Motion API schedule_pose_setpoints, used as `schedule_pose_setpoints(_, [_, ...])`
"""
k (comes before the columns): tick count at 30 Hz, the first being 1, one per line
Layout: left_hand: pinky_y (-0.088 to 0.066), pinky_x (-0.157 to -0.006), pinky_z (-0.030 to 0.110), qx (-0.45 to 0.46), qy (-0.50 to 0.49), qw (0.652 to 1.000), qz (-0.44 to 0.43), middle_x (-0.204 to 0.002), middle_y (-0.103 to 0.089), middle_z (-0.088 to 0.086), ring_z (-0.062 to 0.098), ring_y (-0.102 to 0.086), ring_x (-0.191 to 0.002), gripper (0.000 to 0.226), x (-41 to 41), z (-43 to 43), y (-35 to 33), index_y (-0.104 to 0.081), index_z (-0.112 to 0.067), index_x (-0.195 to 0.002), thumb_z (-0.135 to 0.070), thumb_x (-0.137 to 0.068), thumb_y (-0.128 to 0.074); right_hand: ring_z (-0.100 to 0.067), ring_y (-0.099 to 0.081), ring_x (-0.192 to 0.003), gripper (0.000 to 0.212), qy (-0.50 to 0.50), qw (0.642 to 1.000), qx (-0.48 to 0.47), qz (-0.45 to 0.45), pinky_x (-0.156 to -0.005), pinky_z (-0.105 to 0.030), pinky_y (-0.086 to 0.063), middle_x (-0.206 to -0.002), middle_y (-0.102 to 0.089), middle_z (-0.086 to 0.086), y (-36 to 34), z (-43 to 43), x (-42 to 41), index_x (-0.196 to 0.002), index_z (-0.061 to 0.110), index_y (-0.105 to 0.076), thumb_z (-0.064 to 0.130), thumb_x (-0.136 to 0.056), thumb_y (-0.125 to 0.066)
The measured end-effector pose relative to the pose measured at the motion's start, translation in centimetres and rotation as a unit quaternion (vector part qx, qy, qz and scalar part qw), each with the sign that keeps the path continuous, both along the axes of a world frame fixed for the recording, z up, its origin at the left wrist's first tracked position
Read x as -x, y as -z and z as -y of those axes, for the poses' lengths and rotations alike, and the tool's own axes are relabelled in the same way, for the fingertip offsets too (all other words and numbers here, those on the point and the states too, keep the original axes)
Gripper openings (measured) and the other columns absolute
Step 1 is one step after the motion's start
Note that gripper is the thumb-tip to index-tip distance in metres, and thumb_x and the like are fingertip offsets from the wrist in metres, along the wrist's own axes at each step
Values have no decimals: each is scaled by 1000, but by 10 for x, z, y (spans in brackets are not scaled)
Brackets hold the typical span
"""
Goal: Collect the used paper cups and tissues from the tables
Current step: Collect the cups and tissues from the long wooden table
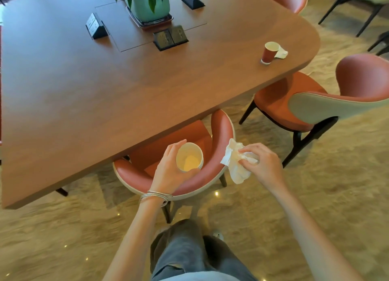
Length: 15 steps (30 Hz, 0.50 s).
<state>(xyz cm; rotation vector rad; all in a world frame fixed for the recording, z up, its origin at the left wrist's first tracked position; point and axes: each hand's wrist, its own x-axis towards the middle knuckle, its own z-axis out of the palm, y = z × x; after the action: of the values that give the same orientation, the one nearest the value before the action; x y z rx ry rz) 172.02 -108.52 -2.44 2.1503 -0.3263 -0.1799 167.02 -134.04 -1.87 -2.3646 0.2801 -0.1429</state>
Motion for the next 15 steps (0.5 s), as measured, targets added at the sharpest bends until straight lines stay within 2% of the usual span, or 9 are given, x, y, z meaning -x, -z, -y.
schedule_pose_setpoints(7, [-35,-78,11,-5,21,1000,-2,-128,-42,-14,0,-41,-108,84,-5,33,0,-36,-34,-132,-38,-62,-82,-7,-56,-91,24,27,999,-18,2,-74,-32,-49,-102,-59,14,2,28,2,-96,28,-68,20,-74,-72])
schedule_pose_setpoints(10, [-36,-79,12,-13,28,999,-11,-129,-43,-15,0,-42,-110,84,-12,45,6,-34,-38,-132,-44,-62,-80,-2,-54,-91,24,26,999,-19,-13,-73,-28,-47,-100,-56,19,8,37,0,-96,32,-67,24,-74,-72])
schedule_pose_setpoints(15, [-35,-79,13,-15,32,999,-25,-128,-42,-19,-9,-39,-107,83,-37,74,14,-32,-45,-130,-48,-61,-79,-3,-54,-90,24,31,999,-20,-21,-72,-23,-44,-99,-56,18,13,62,-19,-96,30,-67,22,-74,-73])
